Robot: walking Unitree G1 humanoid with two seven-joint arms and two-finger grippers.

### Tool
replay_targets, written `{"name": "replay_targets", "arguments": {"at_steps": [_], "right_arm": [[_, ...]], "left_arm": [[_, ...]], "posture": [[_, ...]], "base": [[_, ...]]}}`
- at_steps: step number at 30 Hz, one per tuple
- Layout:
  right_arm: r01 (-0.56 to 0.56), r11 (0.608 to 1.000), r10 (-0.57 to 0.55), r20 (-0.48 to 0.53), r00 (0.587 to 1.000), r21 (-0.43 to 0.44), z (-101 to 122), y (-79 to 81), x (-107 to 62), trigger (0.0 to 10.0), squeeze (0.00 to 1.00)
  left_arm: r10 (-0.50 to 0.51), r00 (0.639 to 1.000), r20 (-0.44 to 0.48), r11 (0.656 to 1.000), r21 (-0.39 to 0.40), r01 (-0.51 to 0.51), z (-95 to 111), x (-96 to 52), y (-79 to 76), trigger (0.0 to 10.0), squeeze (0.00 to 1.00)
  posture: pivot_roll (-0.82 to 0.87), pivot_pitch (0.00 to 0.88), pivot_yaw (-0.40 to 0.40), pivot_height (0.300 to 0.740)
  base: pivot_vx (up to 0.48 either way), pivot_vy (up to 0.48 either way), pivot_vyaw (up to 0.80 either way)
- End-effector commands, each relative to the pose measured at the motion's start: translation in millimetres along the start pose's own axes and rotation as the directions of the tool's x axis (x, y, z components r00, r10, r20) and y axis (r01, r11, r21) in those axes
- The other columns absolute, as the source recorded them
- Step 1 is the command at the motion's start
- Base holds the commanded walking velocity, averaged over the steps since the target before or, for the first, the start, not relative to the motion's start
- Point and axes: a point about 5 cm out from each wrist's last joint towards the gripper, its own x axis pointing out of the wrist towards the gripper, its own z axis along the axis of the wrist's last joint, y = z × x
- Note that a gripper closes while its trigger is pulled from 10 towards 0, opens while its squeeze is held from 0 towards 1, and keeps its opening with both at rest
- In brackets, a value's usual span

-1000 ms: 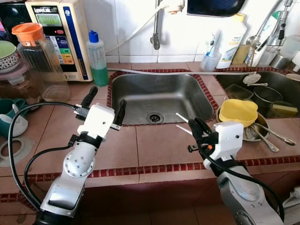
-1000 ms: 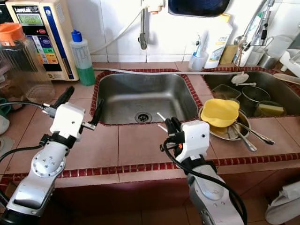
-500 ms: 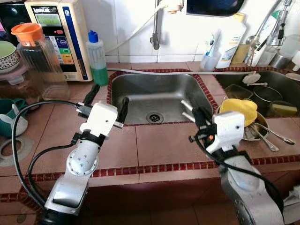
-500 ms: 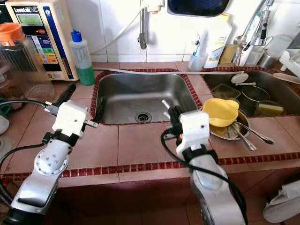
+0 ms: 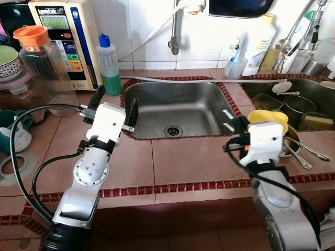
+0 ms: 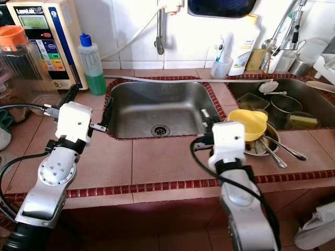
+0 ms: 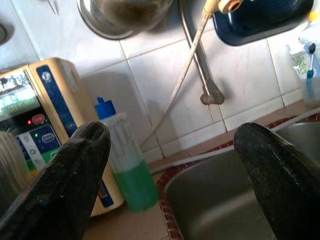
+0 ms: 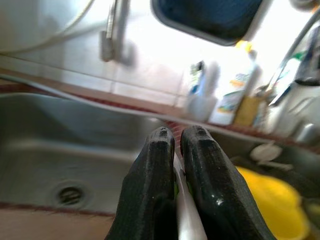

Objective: Kitchen organization

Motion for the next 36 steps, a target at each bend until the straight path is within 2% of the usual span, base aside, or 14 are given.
{"name": "replay_targets", "arguments": {"at_steps": [1, 12, 13, 14, 15, 16, 29, 30, 31, 32, 34, 36], "right_arm": [[0.042, 0.998, -0.041, 0.025, 0.999, -0.041, 3.1, -9.3, 4.7, 10.0, 0.00], [0.070, 0.996, -0.070, 0.002, 0.998, -0.060, -4.5, -14.4, 11.2, 10.0, 0.00], [0.076, 0.995, -0.076, 0.003, 0.997, -0.066, -5.2, -15.2, 12.4, 9.6, 0.00], [0.079, 0.994, -0.079, 0.004, 0.997, -0.069, -5.7, -15.8, 13.3, 9.6, 0.00], [0.087, 0.994, -0.087, 0.005, 0.996, -0.071, -6.2, -17.1, 14.7, 7.5, 0.00], [0.090, 0.993, -0.089, 0.007, 0.996, -0.071, -6.2, -17.6, 15.3, 0.0, 0.00], [0.105, 0.992, -0.105, 0.012, 0.994, -0.065, -8.9, -21.5, 16.8, 0.0, 0.00], [0.108, 0.991, -0.108, 0.009, 0.994, -0.078, -9.4, -22.5, 17.0, 0.4, 0.00], [0.123, 0.986, -0.123, 0.007, 0.992, -0.112, -10.4, -24.8, 17.3, 8.7, 0.00], [0.142, 0.981, -0.144, 0.000, 0.990, -0.130, -11.9, -27.9, 17.5, 10.0, 0.00], [0.189, 0.969, -0.193, -0.012, 0.981, -0.159, -15.4, -36.1, 17.3, 10.0, 0.00], [0.192, 0.969, -0.197, -0.017, 0.980, -0.154, -16.5, -37.6, 17.5, 10.0, 0.00]], "left_arm": [[0.021, 1.000, 0.014, 1.000, 0.013, -0.021, 3.2, 4.9, 2.1, 10.0, 0.00], [0.023, 1.000, 0.011, 1.000, 0.013, -0.023, 1.8, 5.1, 2.9, 10.0, 0.00], [0.024, 1.000, 0.011, 1.000, 0.013, -0.025, 2.0, 5.4, 2.6, 10.0, 0.00], [0.025, 1.000, 0.011, 1.000, 0.014, -0.025, 2.2, 5.6, 2.4, 10.0, 0.00], [0.025, 1.000, 0.012, 1.000, 0.014, -0.026, 2.6, 6.0, 2.0, 10.0, 0.00], [0.025, 1.000, 0.012, 1.000, 0.014, -0.026, 2.7, 6.0, 2.1, 10.0, 0.00], [0.024, 1.000, 0.011, 1.000, 0.019, -0.024, 2.2, 5.0, 2.4, 10.0, 0.00], [0.024, 1.000, 0.011, 1.000, 0.020, -0.024, 2.1, 4.9, 2.3, 10.0, 0.00], [0.023, 1.000, 0.011, 1.000, 0.019, -0.023, 2.1, 4.8, 2.2, 10.0, 0.00], [0.022, 1.000, 0.011, 1.000, 0.019, -0.023, 2.0, 4.6, 2.2, 10.0, 0.00], [0.022, 1.000, 0.010, 1.000, 0.020, -0.022, 1.8, 4.3, 2.1, 10.0, 0.00], [0.022, 1.000, 0.010, 1.000, 0.019, -0.022, 1.8, 4.2, 2.1, 10.0, 0.00]], "posture": [[0.11, 0.000, 0.007, 0.740], [0.12, 0.000, 0.004, 0.740], [0.12, 0.000, 0.005, 0.740], [0.12, 0.000, 0.005, 0.740], [0.12, 0.000, 0.006, 0.740], [0.12, 0.000, 0.006, 0.740], [0.12, 0.000, 0.008, 0.740], [0.12, 0.000, 0.008, 0.740], [0.12, 0.000, 0.008, 0.740], [0.12, 0.000, 0.008, 0.740], [0.12, 0.000, 0.008, 0.740], [0.12, 0.000, 0.008, 0.740]], "base": [[0.000, 0.000, 0.00], [0.000, 0.000, 0.00], [0.000, 0.000, 0.00], [0.000, 0.000, 0.00], [0.000, 0.000, 0.00], [0.000, 0.000, 0.00], [0.000, 0.000, 0.00], [0.000, 0.000, 0.00], [0.000, 0.000, 0.00], [0.000, 0.000, 0.00], [0.000, 0.000, 0.00], [0.000, 0.000, 0.00]]}}
